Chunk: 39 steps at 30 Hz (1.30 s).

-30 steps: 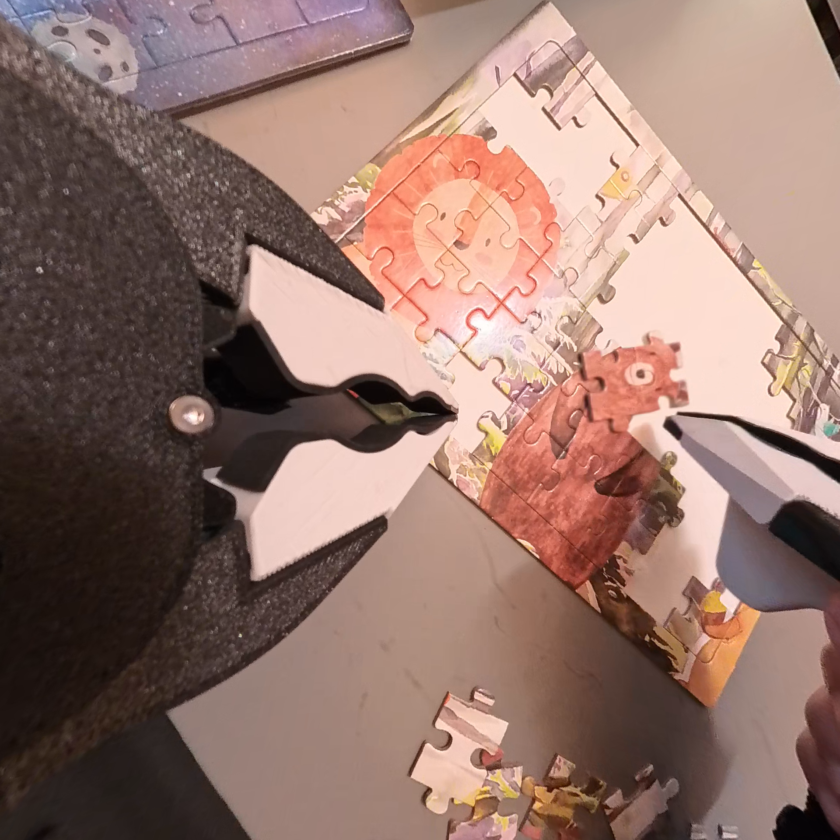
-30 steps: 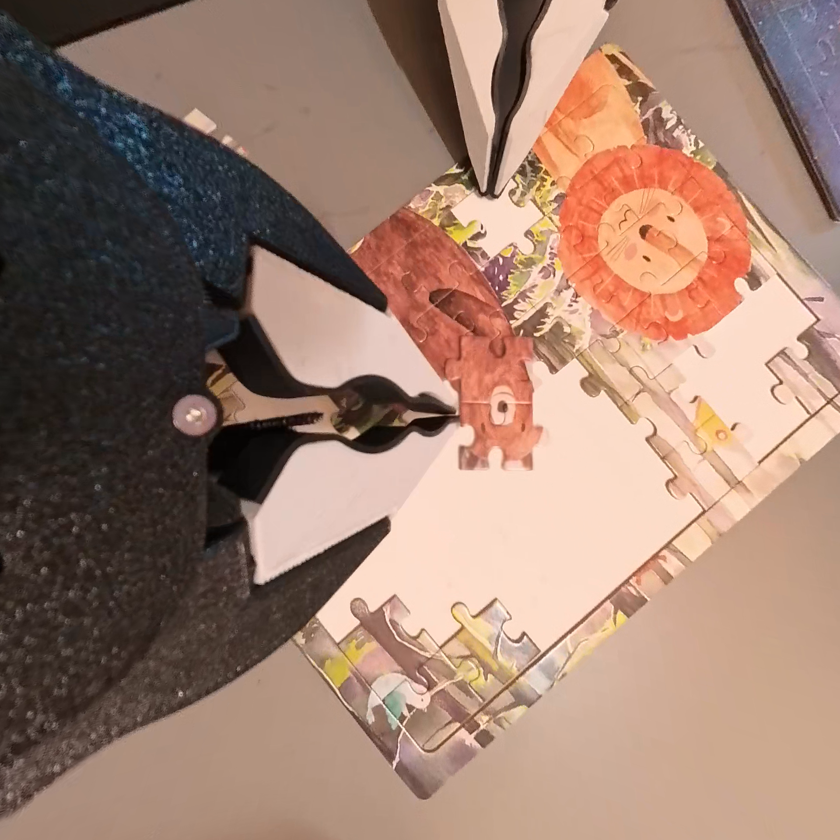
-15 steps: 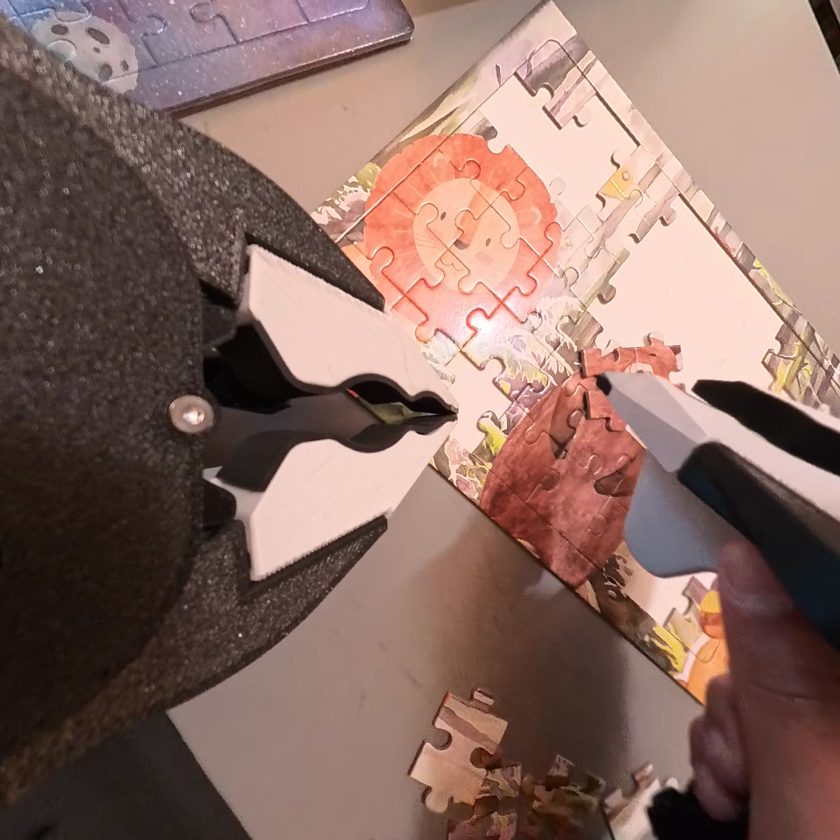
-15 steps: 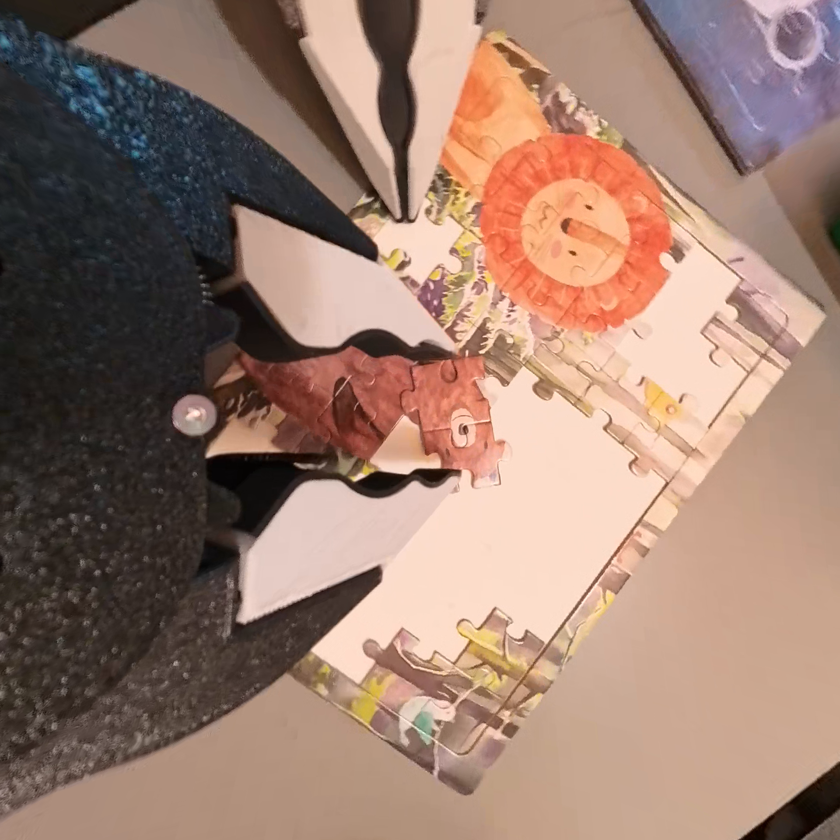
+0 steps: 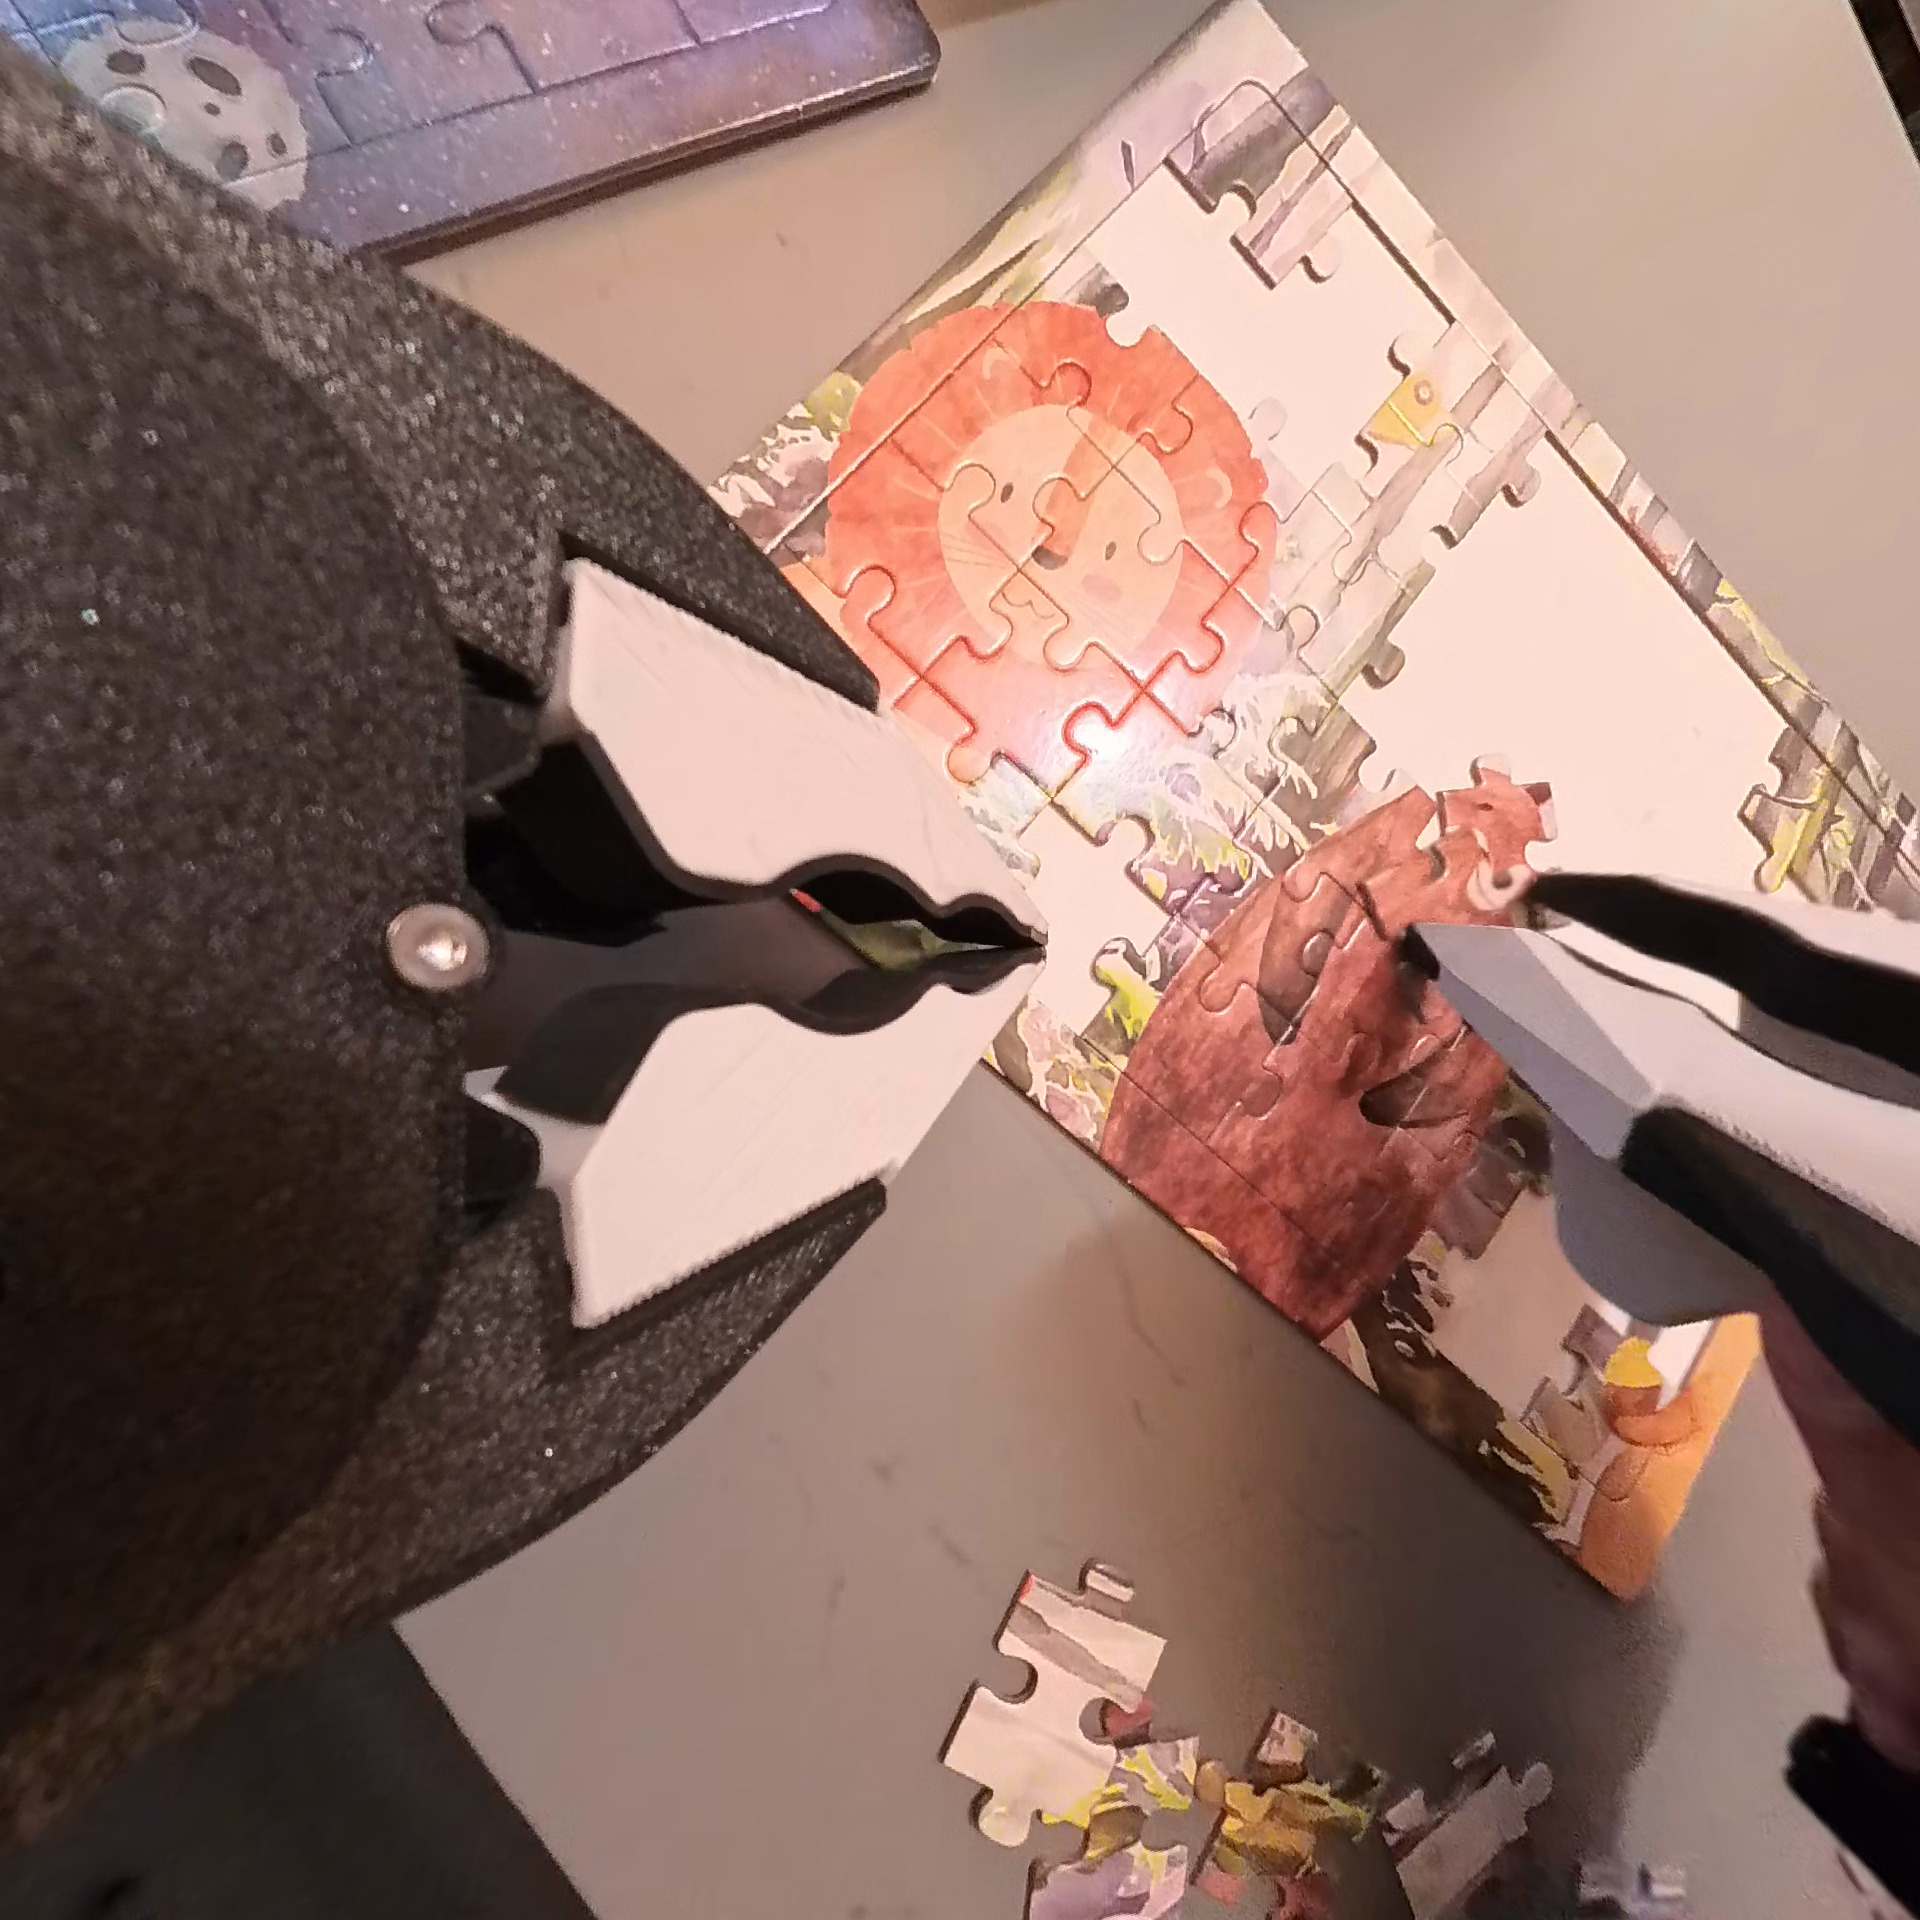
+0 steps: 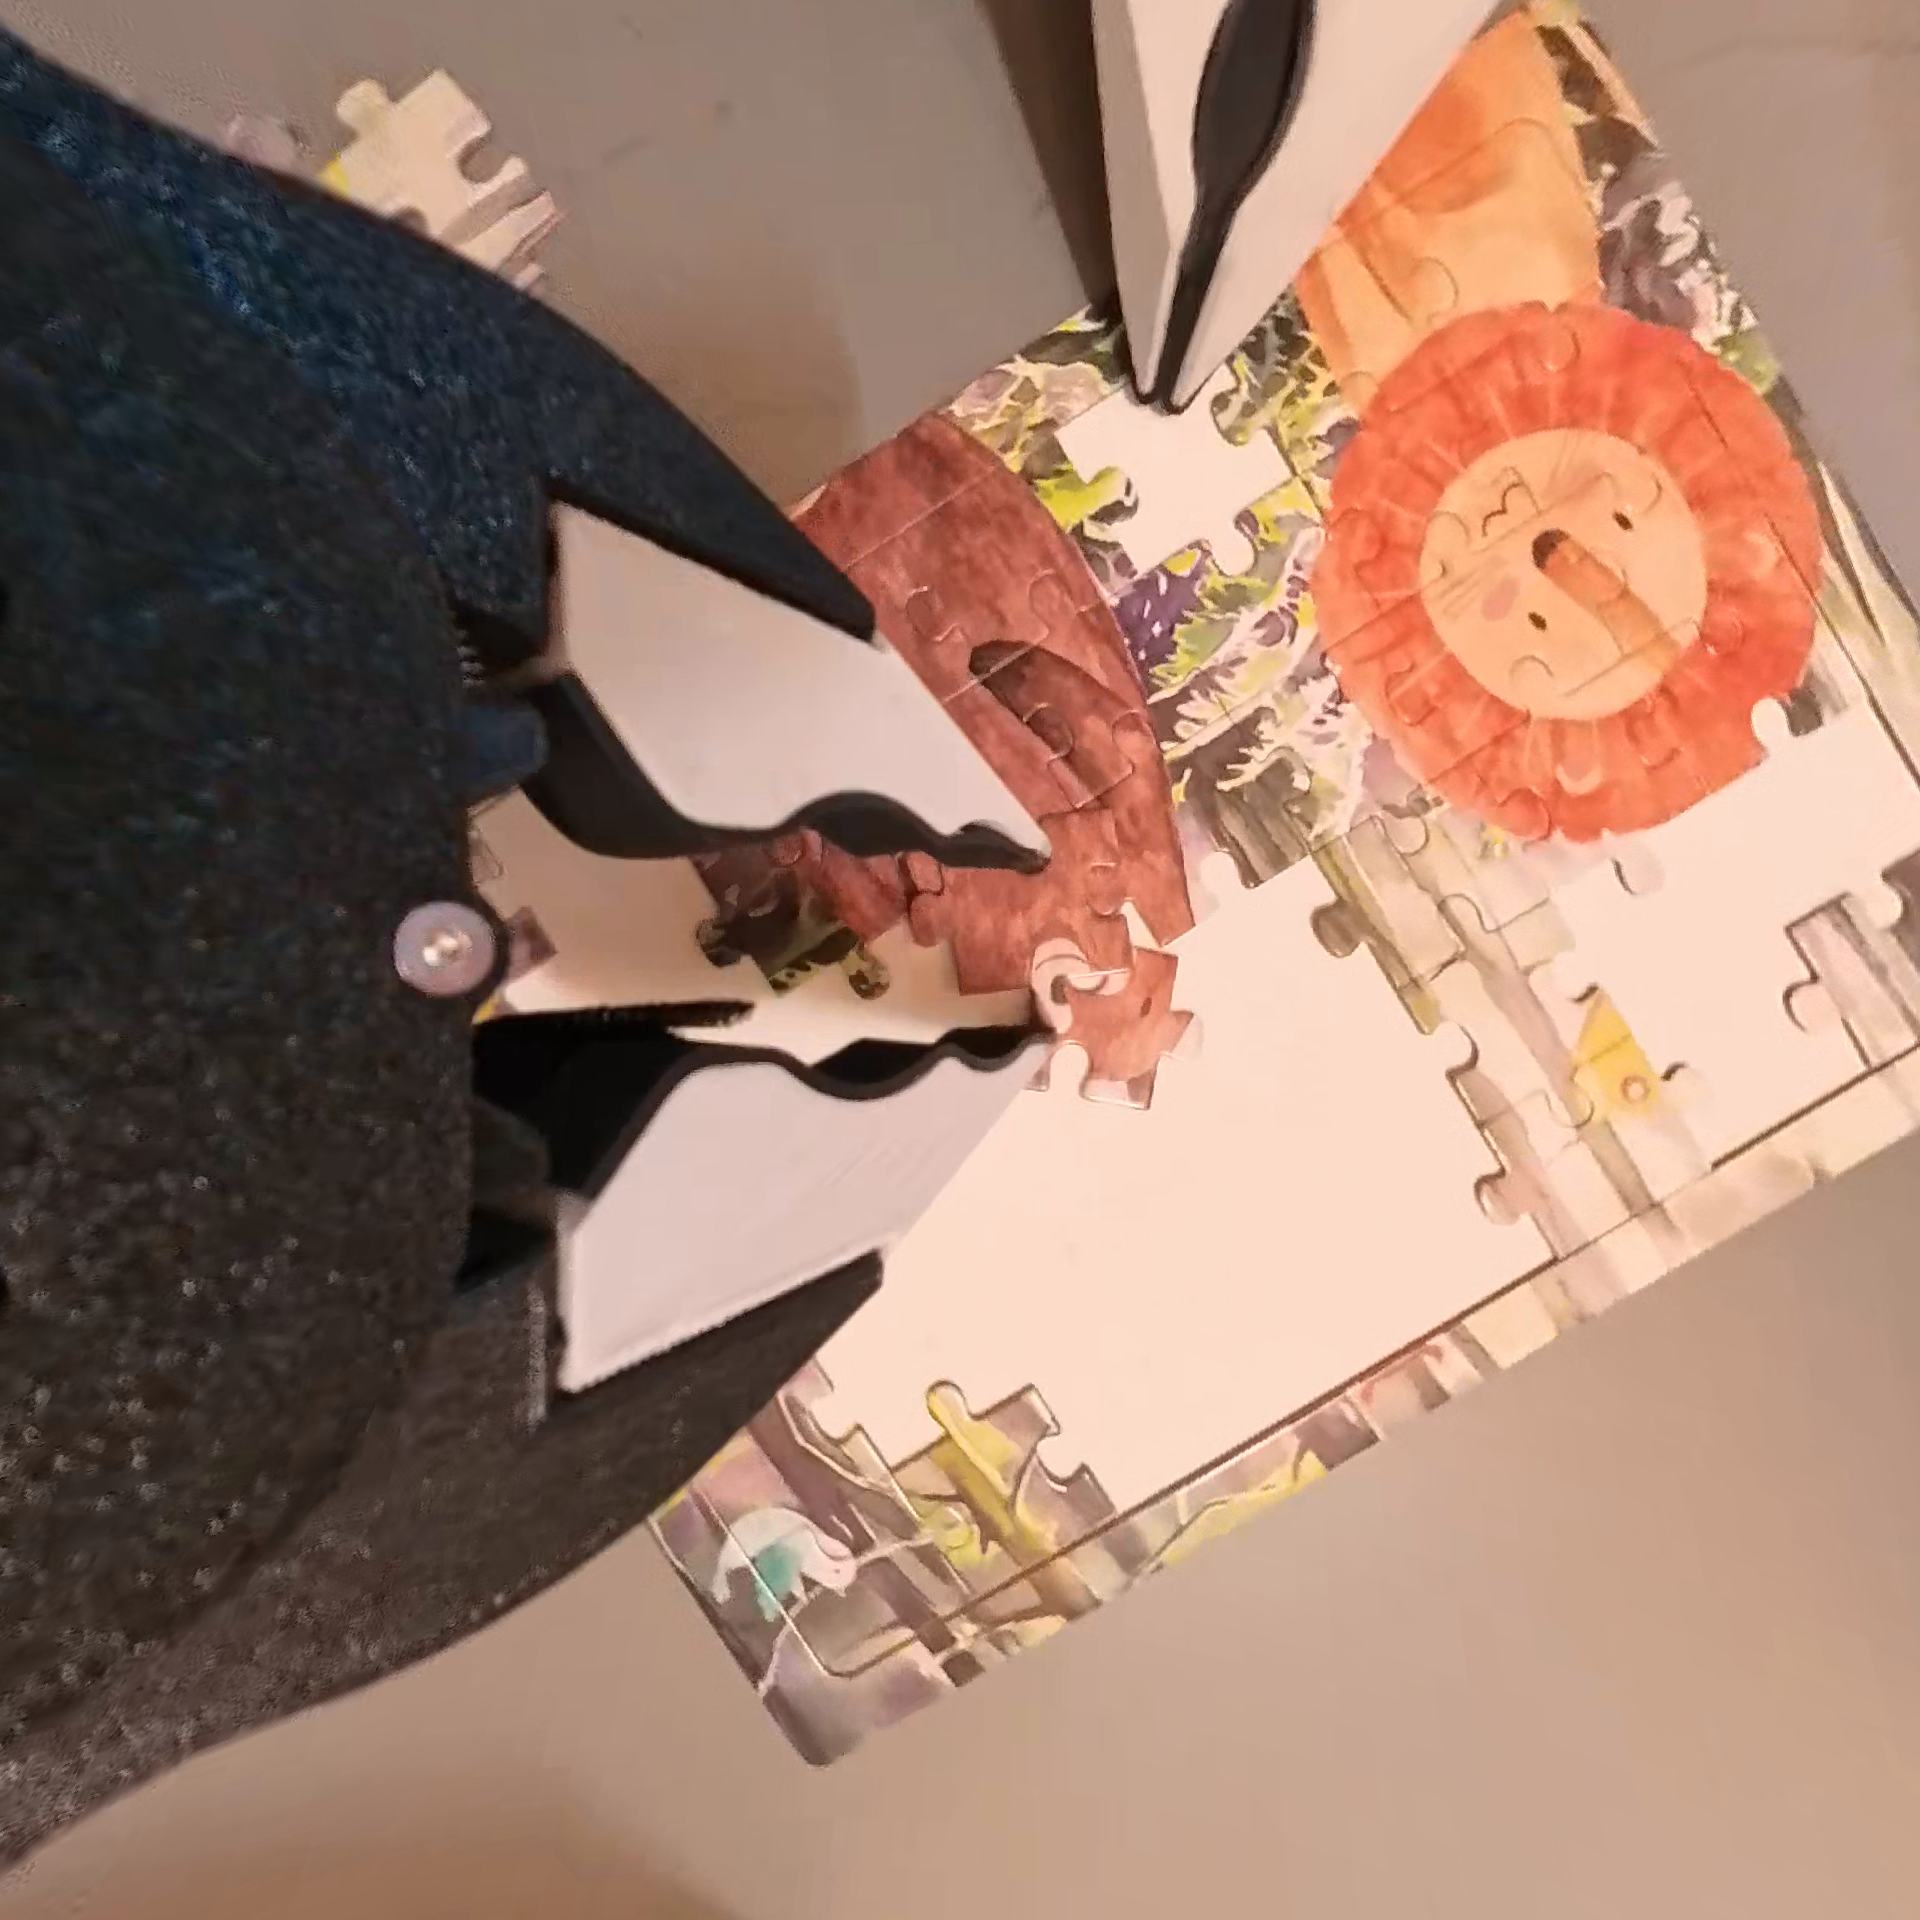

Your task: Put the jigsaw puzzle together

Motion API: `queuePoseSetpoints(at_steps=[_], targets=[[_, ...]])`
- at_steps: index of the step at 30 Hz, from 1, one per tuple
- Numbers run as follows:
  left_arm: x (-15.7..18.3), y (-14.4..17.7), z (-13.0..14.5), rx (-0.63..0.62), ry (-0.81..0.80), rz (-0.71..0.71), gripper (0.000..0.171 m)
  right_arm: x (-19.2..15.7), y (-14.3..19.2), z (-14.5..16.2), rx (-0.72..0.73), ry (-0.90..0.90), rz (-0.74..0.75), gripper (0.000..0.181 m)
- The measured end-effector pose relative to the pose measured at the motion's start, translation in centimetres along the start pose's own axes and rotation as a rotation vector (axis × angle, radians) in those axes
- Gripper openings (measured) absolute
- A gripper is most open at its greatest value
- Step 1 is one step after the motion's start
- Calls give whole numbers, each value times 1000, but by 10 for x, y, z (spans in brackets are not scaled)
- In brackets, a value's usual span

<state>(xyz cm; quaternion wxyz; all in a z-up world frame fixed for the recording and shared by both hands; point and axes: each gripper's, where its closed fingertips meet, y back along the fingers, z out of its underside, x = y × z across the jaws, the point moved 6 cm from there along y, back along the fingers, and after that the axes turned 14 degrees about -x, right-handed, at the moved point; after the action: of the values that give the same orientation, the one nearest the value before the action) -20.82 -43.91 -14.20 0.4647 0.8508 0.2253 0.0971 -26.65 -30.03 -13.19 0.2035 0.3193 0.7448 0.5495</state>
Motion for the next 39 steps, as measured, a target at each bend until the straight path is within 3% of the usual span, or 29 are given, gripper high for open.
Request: queuePoseSetpoints(at_steps=[3,9,12,15,19,26,30,39], targets=[[0,0,0,0,2,2,0,-4,9,-3,24,52,41,30],[0,0,0,0,4,5,0,1,8,5,23,-71,-15,31],[0,0,0,1,3,4,0,6,8,3,55,-121,-125,23],[0,0,0,0,2,4,0,7,1,3,53,-174,-264,36],[0,0,0,1,1,7,0,12,1,1,81,-164,-276,36],[0,0,0,1,2,8,0,22,-3,-9,64,-100,-196,40],[0,0,0,0,0,4,0,18,6,-18,137,-127,-199,40],[0,0,0,0,-4,0,0,1,5,12,37,-197,0,42]])
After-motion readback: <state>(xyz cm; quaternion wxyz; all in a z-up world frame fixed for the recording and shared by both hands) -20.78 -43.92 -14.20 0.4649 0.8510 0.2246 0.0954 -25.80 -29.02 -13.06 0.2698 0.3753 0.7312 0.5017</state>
